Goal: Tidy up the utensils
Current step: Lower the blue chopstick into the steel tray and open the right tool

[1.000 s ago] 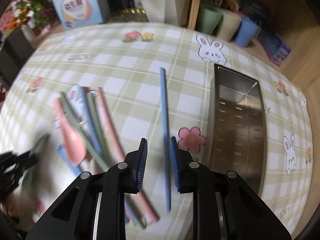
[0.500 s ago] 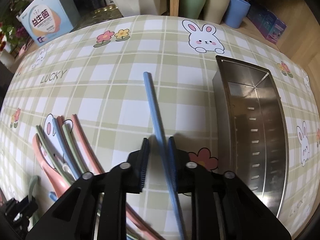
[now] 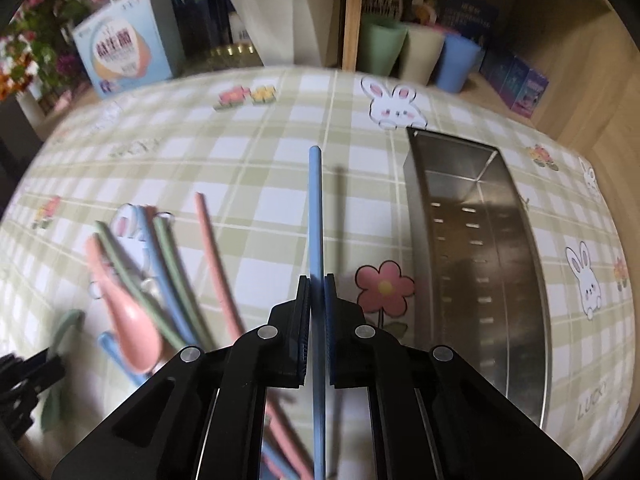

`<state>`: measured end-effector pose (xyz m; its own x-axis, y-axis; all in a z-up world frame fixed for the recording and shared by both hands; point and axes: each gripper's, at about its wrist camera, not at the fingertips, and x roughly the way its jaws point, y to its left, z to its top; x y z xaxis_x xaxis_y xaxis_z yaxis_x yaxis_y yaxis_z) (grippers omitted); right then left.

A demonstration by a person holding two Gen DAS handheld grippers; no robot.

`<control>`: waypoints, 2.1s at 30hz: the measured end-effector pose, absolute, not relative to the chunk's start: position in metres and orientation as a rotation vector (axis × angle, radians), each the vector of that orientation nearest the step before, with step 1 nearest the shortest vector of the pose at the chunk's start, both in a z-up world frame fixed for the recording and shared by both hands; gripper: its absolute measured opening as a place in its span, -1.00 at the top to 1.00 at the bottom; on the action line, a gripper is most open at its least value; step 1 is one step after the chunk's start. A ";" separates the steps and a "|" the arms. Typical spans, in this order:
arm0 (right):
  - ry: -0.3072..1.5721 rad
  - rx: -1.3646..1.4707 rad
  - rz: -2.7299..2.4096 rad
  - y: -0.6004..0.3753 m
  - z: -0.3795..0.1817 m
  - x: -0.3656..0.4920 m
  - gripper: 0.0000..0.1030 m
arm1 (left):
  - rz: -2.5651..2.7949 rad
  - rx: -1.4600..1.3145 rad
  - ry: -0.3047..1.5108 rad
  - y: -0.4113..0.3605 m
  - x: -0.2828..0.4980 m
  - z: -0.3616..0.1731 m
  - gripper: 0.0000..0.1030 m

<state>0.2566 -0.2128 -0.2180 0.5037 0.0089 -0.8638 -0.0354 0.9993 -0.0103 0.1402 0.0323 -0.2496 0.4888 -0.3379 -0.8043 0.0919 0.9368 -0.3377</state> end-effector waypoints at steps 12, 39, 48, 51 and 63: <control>0.919 0.207 0.093 -0.249 -0.195 0.179 0.87 | -0.221 -0.187 1.020 0.021 0.140 -0.248 0.68; 1.059 -0.039 -0.090 -0.334 -0.224 0.260 0.87 | -0.178 -0.153 1.032 0.015 0.141 -0.246 0.68; 1.052 -0.032 -0.109 -0.329 -0.216 0.255 0.84 | -0.187 -0.161 1.034 0.016 0.141 -0.246 0.70; 1.014 -0.008 -0.107 -0.326 -0.203 0.244 0.83 | -0.186 -0.159 1.041 0.015 0.142 -0.246 0.70; 0.905 0.154 -0.055 -0.319 -0.176 0.184 -0.39 | -0.190 -0.172 1.087 0.017 0.146 -0.245 0.71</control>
<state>0.1841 -0.3195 -0.1756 0.6173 0.0170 -0.7865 0.1125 0.9876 0.1097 0.1455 0.0165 -0.2451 0.4521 -0.2371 -0.8599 0.0689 0.9704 -0.2314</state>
